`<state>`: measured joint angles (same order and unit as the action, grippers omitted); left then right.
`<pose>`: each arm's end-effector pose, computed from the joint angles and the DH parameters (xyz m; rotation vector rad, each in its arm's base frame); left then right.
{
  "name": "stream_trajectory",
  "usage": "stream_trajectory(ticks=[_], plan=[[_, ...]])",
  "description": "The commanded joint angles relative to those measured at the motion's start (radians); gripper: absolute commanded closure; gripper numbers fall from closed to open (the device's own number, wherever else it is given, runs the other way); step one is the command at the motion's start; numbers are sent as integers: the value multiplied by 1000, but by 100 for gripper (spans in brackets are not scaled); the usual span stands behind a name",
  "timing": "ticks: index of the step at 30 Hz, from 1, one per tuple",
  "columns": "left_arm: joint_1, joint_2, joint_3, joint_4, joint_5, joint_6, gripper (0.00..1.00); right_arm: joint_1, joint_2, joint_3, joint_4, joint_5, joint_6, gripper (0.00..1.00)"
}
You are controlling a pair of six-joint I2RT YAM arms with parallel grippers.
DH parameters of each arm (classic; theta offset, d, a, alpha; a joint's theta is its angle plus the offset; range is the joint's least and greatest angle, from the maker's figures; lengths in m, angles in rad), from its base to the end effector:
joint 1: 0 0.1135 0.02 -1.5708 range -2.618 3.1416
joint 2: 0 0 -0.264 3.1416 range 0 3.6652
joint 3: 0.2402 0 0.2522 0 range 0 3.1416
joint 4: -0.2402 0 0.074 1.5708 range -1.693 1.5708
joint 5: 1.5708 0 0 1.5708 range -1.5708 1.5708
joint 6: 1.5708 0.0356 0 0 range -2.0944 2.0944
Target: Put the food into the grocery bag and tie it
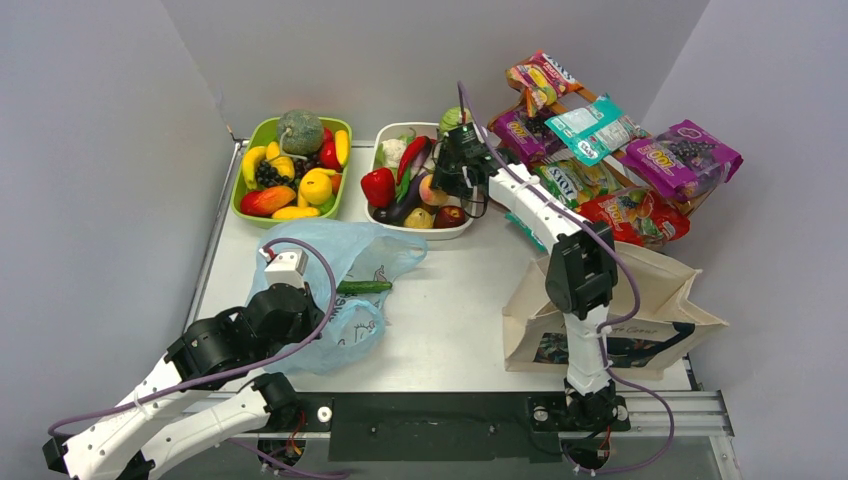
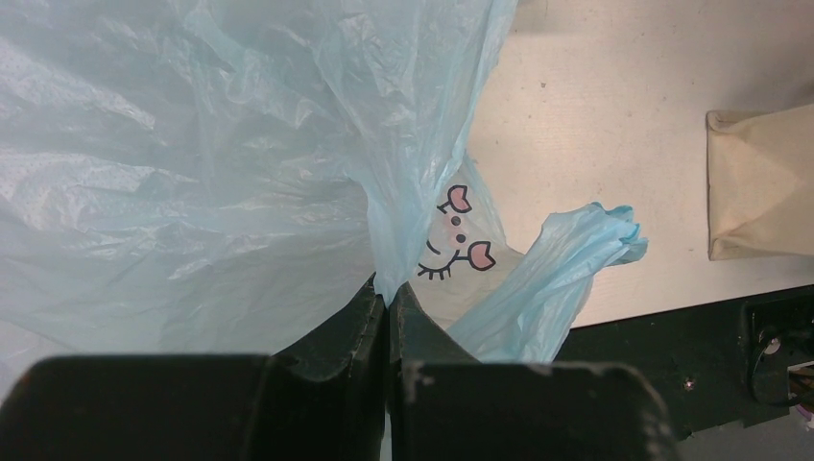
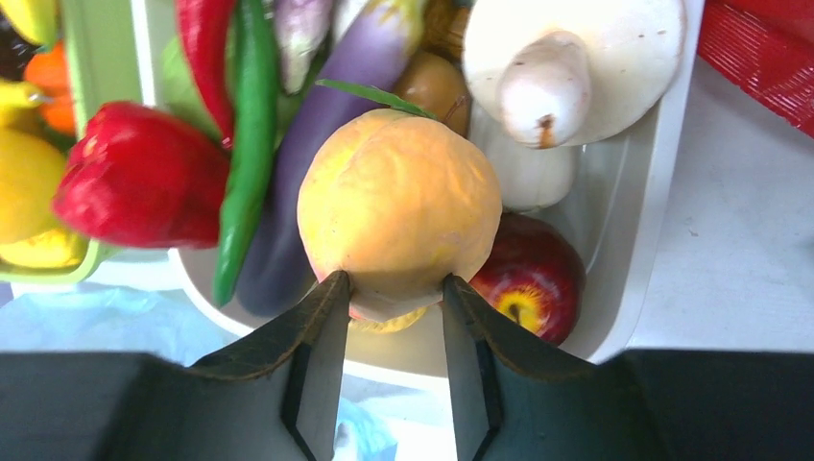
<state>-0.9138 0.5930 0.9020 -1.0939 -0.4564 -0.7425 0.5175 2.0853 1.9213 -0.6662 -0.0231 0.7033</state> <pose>0.0681 -0.0626 0.3178 -0.0235 2.2802 -0.3366 0.4127 0.2359 0.2816 0.2196 2.4767 0.5768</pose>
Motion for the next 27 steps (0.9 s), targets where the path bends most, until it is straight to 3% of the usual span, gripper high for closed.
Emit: stream_trajectory(ticks=[1, 9, 23, 27], plan=[[9, -2, 0, 58, 12, 16, 100, 18, -105, -22, 9, 49, -37, 31], [10, 4, 0, 60, 15, 19, 100, 10, -52, -21, 9, 61, -18, 13], [16, 11, 0, 62, 22, 24, 100, -53, 89, 95, -12, 32, -30, 10], [19, 10, 1, 62, 23, 25, 100, -53, 116, 129, -15, -8, -31, 17]])
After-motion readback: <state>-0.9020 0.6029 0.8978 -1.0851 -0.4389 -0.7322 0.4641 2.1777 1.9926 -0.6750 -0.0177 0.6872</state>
